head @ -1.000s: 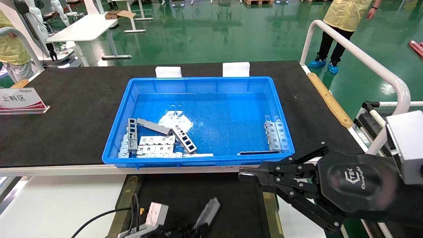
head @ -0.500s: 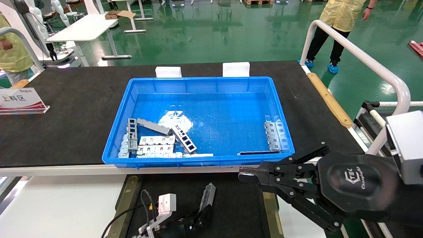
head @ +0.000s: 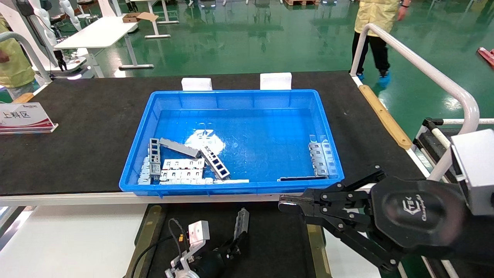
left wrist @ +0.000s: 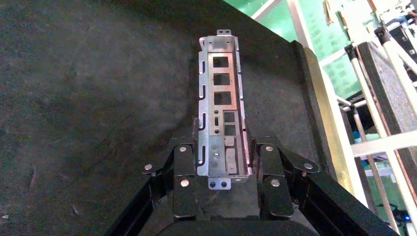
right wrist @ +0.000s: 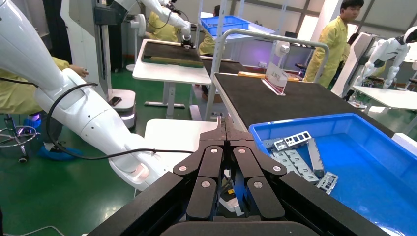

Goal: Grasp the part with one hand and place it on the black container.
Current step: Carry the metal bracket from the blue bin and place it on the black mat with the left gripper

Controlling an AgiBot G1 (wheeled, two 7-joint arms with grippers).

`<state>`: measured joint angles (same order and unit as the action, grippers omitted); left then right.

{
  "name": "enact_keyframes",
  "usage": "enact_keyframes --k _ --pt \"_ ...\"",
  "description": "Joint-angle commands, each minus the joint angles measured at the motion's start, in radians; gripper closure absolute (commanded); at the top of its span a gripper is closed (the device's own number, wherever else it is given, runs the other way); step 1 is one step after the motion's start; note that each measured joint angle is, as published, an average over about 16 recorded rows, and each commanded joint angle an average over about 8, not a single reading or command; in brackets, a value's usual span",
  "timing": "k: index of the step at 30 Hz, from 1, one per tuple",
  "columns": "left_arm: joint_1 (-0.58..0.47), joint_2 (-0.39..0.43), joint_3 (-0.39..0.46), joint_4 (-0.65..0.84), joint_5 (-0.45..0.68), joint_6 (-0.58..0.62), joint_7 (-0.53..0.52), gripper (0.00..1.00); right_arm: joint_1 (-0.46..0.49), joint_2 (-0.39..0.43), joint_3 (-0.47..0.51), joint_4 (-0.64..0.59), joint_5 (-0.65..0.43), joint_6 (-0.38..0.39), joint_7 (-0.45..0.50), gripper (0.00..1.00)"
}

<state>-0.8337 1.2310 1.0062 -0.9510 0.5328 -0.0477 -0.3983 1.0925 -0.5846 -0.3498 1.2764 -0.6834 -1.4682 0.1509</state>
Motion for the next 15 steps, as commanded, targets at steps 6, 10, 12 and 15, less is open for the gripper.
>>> enact_keyframes --k 6,10,12,15 --pt "0.004 0.02 -0.013 0.027 0.005 0.002 0.002 0.29 0.0 0.0 0.0 0.0 0.0 0.0 0.0 0.06" --pt "0.006 0.027 -0.02 0.038 0.008 0.003 0.003 0.0 0.0 0.0 0.0 0.0 0.0 0.0 0.0 0.0" --pt "0.006 0.029 -0.022 0.042 0.009 0.004 0.004 0.0 0.0 0.0 0.0 0.0 0.0 0.0 0.0 0.0" --pt "0.007 0.032 -0.027 0.047 0.011 0.006 0.005 0.0 0.0 0.0 0.0 0.0 0.0 0.0 0.0 0.0"
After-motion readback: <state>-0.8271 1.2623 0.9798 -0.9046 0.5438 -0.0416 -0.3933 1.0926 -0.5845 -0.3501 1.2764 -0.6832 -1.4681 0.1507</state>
